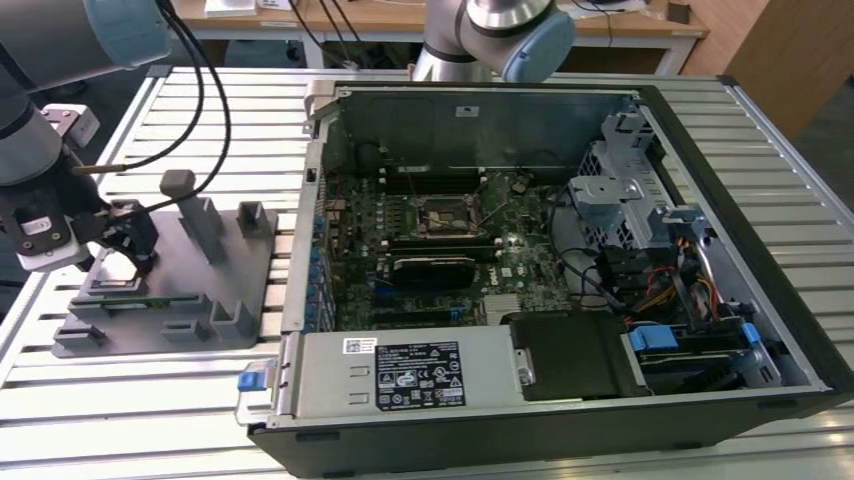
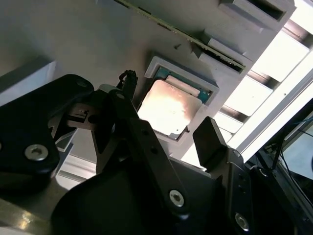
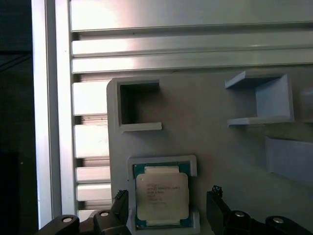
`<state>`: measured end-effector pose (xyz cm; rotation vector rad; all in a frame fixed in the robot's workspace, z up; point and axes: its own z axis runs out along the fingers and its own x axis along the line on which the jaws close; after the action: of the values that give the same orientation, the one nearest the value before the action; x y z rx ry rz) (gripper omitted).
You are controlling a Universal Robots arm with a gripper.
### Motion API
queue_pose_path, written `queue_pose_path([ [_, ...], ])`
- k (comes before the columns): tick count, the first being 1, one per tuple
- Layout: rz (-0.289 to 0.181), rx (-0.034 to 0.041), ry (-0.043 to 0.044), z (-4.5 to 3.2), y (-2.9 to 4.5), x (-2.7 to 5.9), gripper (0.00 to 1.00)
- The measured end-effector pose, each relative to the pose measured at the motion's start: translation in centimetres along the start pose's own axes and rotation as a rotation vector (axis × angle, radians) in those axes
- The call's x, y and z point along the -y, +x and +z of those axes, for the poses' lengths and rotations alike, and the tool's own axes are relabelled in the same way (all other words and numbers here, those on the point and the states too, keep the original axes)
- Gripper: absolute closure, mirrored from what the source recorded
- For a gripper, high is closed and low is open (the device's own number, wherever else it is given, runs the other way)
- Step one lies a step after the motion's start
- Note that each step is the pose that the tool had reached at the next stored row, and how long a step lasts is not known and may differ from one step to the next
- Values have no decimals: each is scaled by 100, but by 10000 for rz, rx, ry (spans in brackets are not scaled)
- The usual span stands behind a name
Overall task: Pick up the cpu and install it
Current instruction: 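Pick up the cpu and move it towards the insertion slot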
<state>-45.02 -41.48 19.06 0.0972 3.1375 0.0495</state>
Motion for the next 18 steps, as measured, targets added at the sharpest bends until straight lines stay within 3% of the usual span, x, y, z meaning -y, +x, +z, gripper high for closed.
queue_pose_path([
  [14,1,-3,1,97,14,-14,27],
  [18,1,0,-1,100,22,-31,35],
])
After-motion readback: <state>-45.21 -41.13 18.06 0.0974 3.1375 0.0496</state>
